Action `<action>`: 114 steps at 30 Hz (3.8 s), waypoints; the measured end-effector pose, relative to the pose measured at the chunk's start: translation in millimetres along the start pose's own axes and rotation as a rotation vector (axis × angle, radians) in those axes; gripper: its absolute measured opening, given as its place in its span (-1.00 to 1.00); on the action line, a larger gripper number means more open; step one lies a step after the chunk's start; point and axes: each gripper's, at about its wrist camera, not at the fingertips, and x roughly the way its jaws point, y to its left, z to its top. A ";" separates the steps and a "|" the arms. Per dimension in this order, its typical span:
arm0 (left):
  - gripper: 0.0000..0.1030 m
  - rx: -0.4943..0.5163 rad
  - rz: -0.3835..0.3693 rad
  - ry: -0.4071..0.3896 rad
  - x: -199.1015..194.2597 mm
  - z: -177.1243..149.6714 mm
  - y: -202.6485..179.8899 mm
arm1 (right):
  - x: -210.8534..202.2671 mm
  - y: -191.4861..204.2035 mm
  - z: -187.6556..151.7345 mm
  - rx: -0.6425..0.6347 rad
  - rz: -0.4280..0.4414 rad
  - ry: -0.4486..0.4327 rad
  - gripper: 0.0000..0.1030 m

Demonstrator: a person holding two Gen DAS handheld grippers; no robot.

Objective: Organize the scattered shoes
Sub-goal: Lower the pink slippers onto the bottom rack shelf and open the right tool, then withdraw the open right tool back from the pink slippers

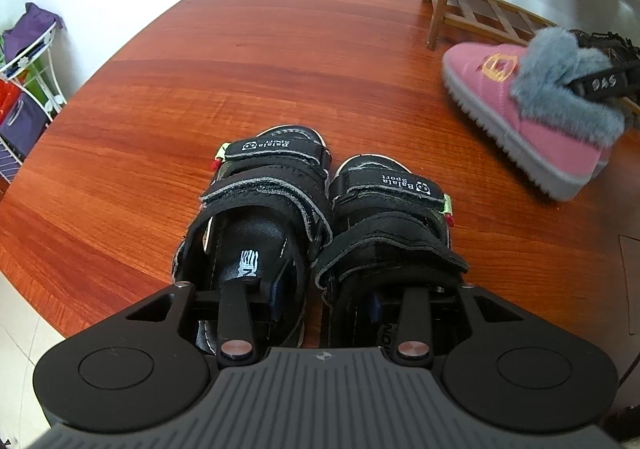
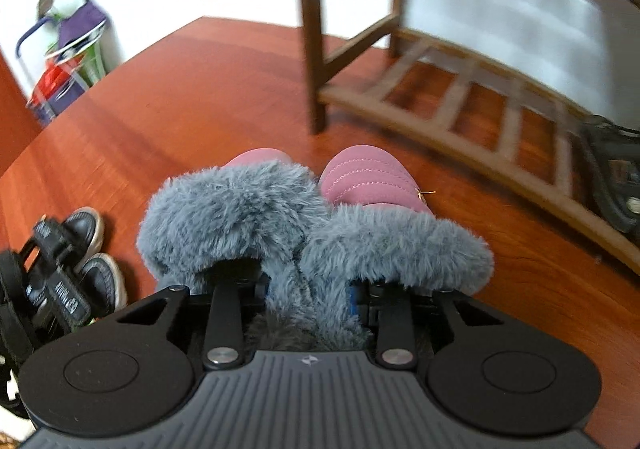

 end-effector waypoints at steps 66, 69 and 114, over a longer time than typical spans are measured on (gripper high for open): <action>0.13 0.084 0.025 0.048 8.9 7.1 -8.2 | 2.5 -89.9 21.7 0.231 -0.320 -0.221 0.65; 0.14 0.080 0.028 0.050 9.2 6.9 -8.2 | 11.2 -93.2 24.2 0.242 -0.325 -0.213 0.62; 0.21 0.230 -0.012 -0.091 16.1 8.8 -17.7 | -44.5 -94.7 -17.9 0.266 -0.207 -0.147 0.62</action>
